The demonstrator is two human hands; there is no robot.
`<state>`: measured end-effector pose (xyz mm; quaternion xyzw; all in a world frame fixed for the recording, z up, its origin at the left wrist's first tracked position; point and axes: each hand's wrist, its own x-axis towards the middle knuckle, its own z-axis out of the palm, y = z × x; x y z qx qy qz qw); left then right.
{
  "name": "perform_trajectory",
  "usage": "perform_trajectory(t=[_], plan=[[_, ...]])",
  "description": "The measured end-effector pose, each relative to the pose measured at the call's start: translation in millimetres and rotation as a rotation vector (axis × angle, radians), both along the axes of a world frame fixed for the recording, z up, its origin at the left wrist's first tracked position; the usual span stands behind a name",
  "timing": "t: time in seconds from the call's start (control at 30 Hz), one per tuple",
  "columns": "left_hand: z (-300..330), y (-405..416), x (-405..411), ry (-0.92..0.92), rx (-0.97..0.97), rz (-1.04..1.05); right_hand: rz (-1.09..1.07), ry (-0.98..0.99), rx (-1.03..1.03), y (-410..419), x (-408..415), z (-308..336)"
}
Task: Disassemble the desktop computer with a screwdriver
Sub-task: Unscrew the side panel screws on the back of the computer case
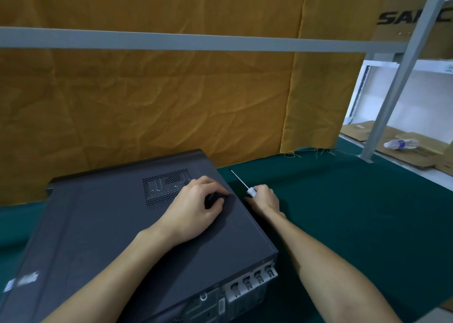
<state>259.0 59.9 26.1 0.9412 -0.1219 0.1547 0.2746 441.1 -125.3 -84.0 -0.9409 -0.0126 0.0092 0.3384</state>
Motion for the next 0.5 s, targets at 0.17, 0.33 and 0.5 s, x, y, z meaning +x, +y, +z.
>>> perform_trajectory(t=[0.17,0.33,0.5], plan=[[-1.3,1.7,-4.1,-0.013,0.026,-0.007,-0.02,-0.02,0.279,-9.7,-8.9,5.5],[4.6,-0.6,-19.6,0.025,0.048,-0.015,-0.048,0.038,0.832,-19.4,-67.8,70.2],[3.5,11.3,-68.6,0.047,0.04,-0.071,0.164,0.142,1.029,-25.4,-181.1,144.3]])
